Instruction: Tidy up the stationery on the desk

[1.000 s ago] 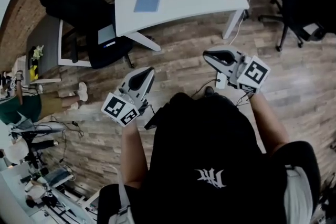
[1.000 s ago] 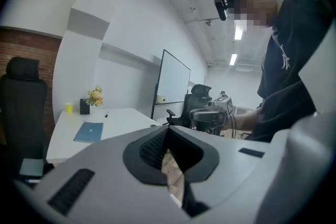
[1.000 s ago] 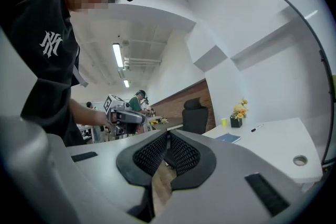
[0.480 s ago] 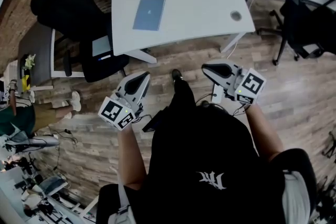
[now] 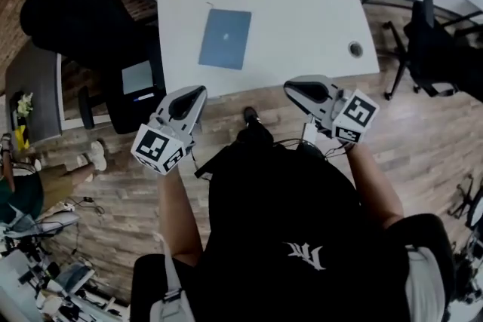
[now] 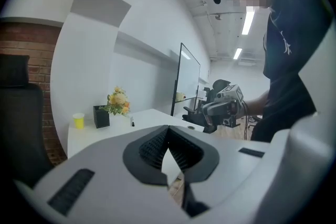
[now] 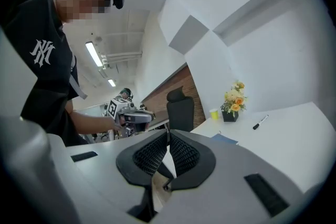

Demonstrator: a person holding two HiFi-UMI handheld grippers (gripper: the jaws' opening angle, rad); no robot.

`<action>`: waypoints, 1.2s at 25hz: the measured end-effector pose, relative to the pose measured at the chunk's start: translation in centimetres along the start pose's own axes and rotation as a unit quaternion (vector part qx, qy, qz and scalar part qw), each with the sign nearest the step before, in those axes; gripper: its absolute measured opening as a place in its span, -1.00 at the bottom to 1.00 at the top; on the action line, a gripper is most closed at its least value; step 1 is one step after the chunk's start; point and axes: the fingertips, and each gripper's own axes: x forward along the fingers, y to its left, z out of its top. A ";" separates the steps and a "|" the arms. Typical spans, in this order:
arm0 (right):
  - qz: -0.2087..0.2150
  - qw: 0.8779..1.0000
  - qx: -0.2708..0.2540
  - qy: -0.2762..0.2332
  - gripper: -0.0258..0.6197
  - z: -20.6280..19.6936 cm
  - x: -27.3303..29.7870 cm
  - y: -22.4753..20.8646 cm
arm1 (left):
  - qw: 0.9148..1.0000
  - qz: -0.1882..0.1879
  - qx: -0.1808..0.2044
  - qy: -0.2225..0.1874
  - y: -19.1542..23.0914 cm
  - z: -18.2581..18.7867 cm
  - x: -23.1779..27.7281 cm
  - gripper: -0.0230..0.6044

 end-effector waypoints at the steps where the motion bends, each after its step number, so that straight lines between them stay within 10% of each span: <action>1: -0.004 1.000 0.003 0.000 -0.80 0.4 1.0 -0.5 | 1.000 -0.006 -0.004 0.000 0.9 -0.1 0.3 -0.94; 20: -0.036 0.999 0.014 0.023 -0.80 2.4 6.9 -8.6 | 0.998 -0.027 -0.064 0.011 9.1 -0.5 5.1 -0.94; 30: 0.024 0.996 0.073 0.040 -0.80 0.6 5.9 -11.8 | 0.995 0.003 -0.089 0.048 10.4 -1.3 10.6 -0.94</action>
